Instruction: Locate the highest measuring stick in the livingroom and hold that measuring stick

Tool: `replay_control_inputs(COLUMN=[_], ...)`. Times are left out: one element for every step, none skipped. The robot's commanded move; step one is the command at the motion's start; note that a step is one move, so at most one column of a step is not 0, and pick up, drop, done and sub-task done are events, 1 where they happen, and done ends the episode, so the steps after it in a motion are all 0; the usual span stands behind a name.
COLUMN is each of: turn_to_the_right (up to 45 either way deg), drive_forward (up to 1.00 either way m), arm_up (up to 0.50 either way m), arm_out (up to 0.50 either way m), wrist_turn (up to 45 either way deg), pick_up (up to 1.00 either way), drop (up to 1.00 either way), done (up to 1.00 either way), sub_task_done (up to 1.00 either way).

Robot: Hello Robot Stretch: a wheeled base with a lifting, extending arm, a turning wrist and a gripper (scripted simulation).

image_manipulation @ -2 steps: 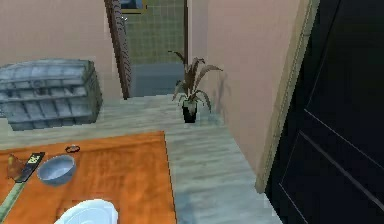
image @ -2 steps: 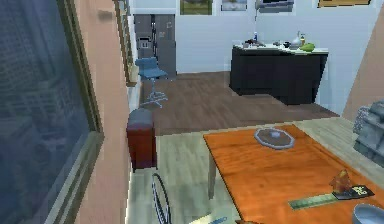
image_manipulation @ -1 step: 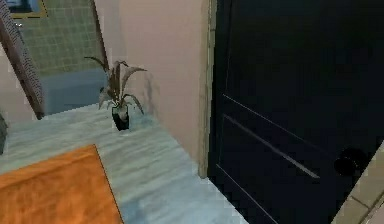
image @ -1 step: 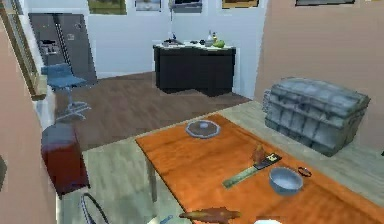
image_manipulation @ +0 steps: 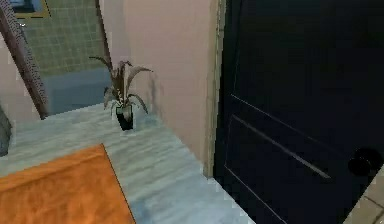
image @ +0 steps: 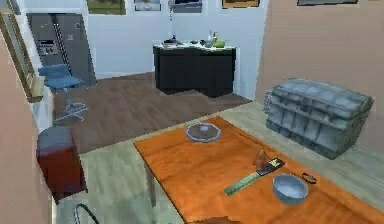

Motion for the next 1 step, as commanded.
replay_control_inputs(turn_to_the_right=[-45.0], drive_forward=[0.00], arm_up=[0.00], arm_out=[0.00], wrist_turn=[0.0], pick_up=[0.00], drop=[0.00], done=[0.00], sub_task_done=[0.00])
